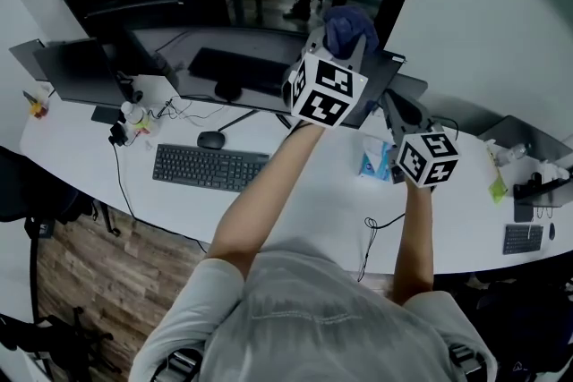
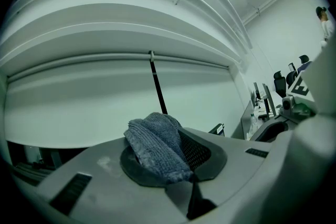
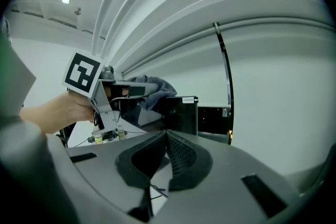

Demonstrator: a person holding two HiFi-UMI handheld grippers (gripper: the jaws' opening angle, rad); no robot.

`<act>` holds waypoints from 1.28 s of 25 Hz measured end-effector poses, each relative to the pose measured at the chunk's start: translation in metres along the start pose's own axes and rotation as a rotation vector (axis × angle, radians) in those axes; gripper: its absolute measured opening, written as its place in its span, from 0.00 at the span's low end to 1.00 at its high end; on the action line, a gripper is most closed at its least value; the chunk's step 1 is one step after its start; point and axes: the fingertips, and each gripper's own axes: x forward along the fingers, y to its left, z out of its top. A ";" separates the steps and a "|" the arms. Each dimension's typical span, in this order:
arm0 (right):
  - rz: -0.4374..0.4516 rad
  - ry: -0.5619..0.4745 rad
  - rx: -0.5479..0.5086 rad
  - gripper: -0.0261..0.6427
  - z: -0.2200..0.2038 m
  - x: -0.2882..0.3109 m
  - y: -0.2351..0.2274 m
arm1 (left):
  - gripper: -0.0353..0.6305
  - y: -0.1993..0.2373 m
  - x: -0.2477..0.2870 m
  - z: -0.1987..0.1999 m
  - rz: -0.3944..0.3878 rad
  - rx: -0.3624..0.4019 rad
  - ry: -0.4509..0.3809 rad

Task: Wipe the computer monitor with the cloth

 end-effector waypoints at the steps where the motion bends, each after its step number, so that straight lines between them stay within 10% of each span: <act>1: -0.001 -0.004 -0.003 0.04 0.003 0.003 0.004 | 0.15 0.006 -0.003 -0.002 0.006 0.001 -0.001; 32: -0.035 -0.046 -0.025 0.04 0.038 0.139 0.180 | 0.15 0.270 -0.134 -0.069 0.154 0.004 0.028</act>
